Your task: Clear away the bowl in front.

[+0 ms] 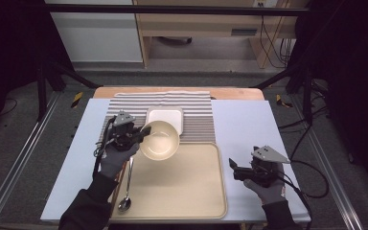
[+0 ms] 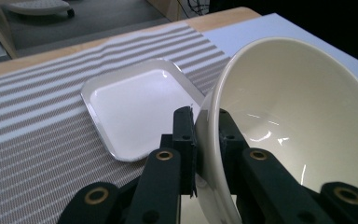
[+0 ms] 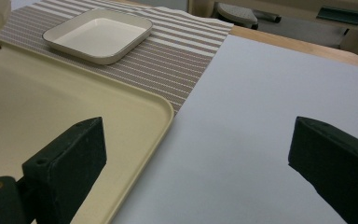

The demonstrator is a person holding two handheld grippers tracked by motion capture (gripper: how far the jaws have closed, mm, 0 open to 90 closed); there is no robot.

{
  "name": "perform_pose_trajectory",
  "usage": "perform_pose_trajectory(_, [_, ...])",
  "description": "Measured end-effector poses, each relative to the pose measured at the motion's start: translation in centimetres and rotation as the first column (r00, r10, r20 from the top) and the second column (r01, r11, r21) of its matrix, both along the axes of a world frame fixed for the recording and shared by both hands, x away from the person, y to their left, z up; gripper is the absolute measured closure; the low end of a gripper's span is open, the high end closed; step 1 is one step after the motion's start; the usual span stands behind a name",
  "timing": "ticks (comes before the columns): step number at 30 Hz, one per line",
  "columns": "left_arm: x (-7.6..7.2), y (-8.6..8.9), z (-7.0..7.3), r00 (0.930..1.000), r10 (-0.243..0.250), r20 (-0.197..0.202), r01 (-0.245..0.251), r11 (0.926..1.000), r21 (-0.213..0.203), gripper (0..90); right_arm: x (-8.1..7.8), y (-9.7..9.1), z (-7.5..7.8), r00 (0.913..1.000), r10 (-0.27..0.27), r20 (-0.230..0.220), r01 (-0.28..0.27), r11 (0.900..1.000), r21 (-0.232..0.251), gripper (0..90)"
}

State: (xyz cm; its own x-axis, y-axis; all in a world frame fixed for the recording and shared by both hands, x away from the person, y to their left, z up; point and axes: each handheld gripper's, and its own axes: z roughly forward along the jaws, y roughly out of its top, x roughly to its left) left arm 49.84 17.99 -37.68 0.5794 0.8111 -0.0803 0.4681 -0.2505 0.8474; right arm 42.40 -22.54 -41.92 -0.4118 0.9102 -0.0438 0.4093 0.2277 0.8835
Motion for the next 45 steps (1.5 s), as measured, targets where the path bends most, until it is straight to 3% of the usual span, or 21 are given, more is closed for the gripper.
perform_pose_trajectory(7, [-0.5,0.1,-1.6,0.9996,0.003,-0.027,-0.003,1.0000,-0.002,81.4,0.0,0.1,0.0,1.0000,0.004,-0.001,-0.004,1.0000,-0.003,4.3])
perform_pose_trajectory(16, [0.7,-1.2,-4.0,0.9973,0.021,-0.071,-0.017,0.9986,0.050,81.4,0.0,0.2,-0.1,1.0000,0.006,-0.002,-0.006,0.9999,-0.010,4.3])
perform_pose_trajectory(22, [1.2,-1.9,-5.1,0.9953,0.014,-0.096,-0.008,0.9981,0.062,81.3,0.0,0.3,-0.2,0.9999,0.009,-0.007,-0.009,0.9999,-0.011,4.3])
perform_pose_trajectory(29, [1.5,-2.2,-5.7,0.9932,0.009,-0.116,0.000,0.9974,0.072,81.0,0.1,0.3,-0.3,0.9999,0.011,-0.005,-0.011,0.9998,-0.014,4.3])
perform_pose_trajectory(32, [1.7,-2.0,-5.9,0.9913,0.015,-0.131,-0.008,0.9984,0.056,81.3,0.1,0.3,-0.3,0.9999,0.010,-0.007,-0.010,0.9998,-0.014,4.3])
perform_pose_trajectory(37, [1.9,-2.2,-6.7,0.9911,0.054,-0.122,-0.038,0.9907,0.131,82.1,0.0,0.5,-0.3,0.9999,0.012,-0.011,-0.012,0.9999,-0.007,4.3])
perform_pose_trajectory(45, [2.4,-1.8,-7.2,0.9864,0.063,-0.152,-0.043,0.9904,0.131,80.9,0.0,0.4,-0.3,0.9999,0.011,-0.008,-0.012,0.9999,-0.011,4.3])
